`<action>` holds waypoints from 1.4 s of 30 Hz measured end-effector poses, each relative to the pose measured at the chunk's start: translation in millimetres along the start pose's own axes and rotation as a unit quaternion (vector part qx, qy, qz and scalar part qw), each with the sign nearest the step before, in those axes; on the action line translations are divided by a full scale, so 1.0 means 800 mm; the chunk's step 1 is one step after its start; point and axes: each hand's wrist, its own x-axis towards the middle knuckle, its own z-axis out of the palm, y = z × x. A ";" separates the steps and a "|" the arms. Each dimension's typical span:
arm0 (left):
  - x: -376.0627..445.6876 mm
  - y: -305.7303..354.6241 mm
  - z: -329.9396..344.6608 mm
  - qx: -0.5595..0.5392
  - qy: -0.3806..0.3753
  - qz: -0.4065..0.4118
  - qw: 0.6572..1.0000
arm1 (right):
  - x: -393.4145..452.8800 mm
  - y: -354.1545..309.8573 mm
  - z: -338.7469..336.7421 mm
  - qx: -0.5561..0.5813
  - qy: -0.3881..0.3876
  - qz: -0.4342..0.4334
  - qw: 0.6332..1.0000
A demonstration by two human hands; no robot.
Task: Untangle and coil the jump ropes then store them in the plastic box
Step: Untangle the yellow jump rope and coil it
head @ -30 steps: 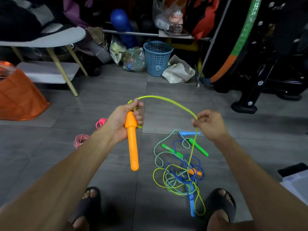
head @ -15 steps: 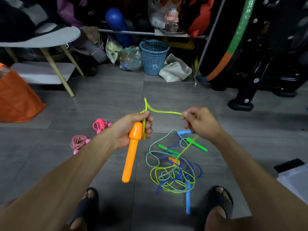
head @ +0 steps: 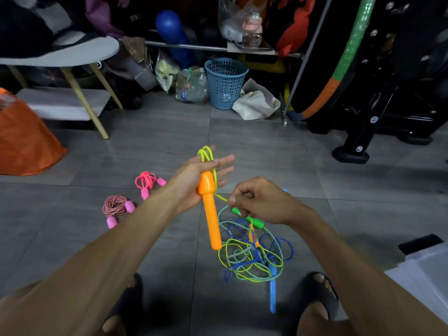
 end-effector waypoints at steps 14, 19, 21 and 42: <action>-0.013 -0.001 -0.007 0.448 -0.092 -0.036 0.889 | 0.005 0.042 -0.024 -0.356 0.308 -0.063 0.880; -0.016 0.019 -0.019 0.134 -0.143 -0.027 0.980 | 0.010 0.068 -0.014 -0.325 0.292 0.102 0.894; -0.016 0.022 -0.023 0.094 -0.150 -0.020 0.984 | 0.012 0.077 -0.011 -0.271 0.261 0.155 0.914; -0.022 0.020 -0.029 -0.009 -0.117 -0.122 0.986 | -0.009 0.038 -0.070 0.230 0.314 0.062 0.919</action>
